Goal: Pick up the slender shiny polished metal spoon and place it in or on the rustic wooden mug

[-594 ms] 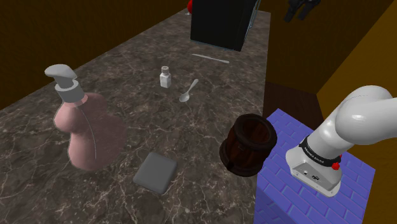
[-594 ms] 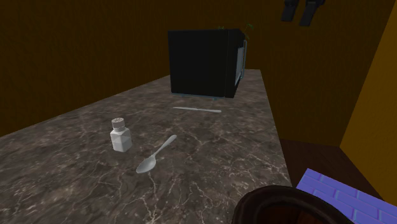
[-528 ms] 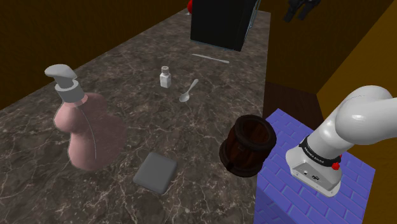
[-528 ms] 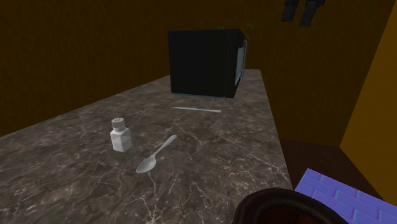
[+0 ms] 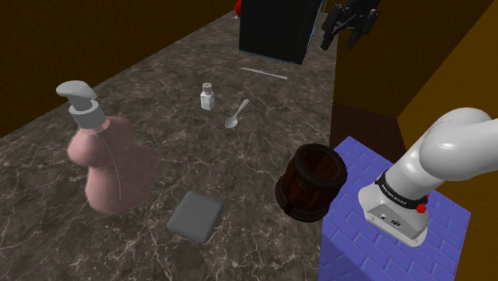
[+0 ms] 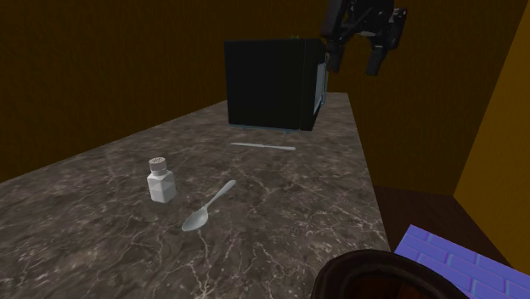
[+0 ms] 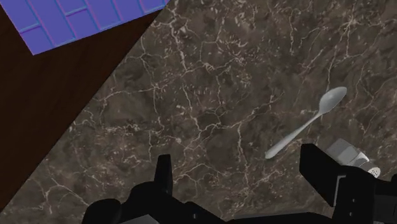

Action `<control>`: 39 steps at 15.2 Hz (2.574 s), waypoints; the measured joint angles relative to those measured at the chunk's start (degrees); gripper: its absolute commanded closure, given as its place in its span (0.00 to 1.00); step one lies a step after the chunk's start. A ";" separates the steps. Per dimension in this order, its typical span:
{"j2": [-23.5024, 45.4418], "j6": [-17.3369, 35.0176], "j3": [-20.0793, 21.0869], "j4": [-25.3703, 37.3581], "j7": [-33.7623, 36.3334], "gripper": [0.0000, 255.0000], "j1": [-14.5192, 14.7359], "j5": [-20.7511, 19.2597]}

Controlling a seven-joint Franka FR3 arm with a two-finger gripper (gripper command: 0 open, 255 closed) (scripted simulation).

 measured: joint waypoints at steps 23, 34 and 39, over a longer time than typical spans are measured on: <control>42.74 31.46 17.08 9.80 47.83 0.00 -3.06 6.83; 51.57 38.74 17.24 11.31 52.88 0.00 -1.89 4.65; 51.74 38.97 17.24 11.27 52.93 0.00 -1.85 4.59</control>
